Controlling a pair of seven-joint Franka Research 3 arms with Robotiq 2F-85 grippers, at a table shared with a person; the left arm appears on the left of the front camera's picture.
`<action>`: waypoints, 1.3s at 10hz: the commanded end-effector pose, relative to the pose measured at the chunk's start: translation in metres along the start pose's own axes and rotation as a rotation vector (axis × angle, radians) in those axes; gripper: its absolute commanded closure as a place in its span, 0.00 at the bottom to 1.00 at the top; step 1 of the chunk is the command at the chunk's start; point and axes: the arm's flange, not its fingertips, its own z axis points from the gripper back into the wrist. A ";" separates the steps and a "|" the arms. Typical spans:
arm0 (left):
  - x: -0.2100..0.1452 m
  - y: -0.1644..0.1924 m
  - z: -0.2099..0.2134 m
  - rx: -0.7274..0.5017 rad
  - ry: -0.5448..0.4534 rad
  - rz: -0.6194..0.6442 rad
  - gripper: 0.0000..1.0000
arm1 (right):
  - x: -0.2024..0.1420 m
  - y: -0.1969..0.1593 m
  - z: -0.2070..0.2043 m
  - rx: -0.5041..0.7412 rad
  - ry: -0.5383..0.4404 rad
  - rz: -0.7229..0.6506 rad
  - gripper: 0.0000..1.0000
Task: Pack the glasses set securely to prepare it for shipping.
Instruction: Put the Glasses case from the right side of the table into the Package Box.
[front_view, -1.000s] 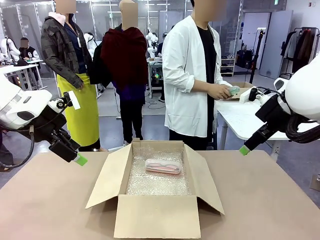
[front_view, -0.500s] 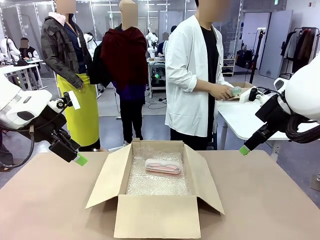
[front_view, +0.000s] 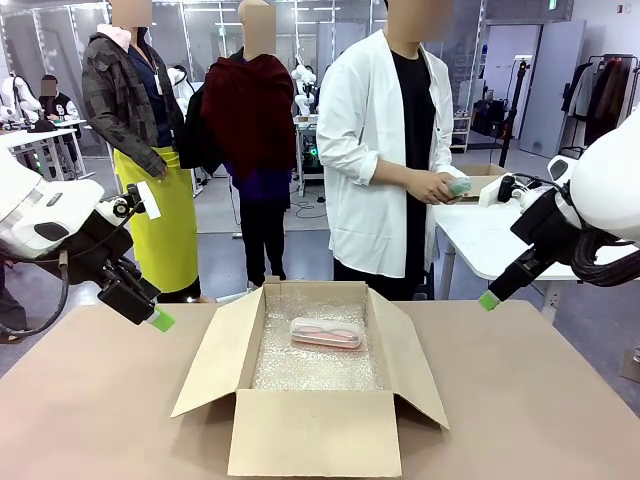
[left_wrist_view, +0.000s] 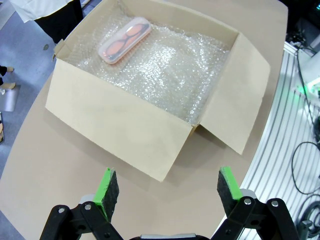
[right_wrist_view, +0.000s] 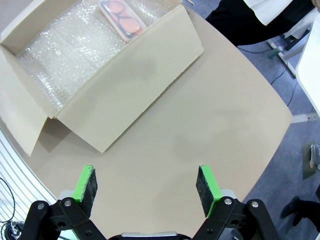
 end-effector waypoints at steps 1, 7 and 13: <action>0.000 0.002 0.001 -0.009 -0.022 -0.010 0.00 | 0.002 -0.001 0.001 -0.006 -0.004 0.003 0.00; 0.000 0.002 0.001 -0.009 -0.022 -0.010 0.00 | 0.002 -0.001 0.001 -0.006 -0.004 0.003 0.00; 0.000 0.002 0.001 -0.009 -0.022 -0.010 0.00 | 0.002 -0.001 0.001 -0.006 -0.004 0.003 0.00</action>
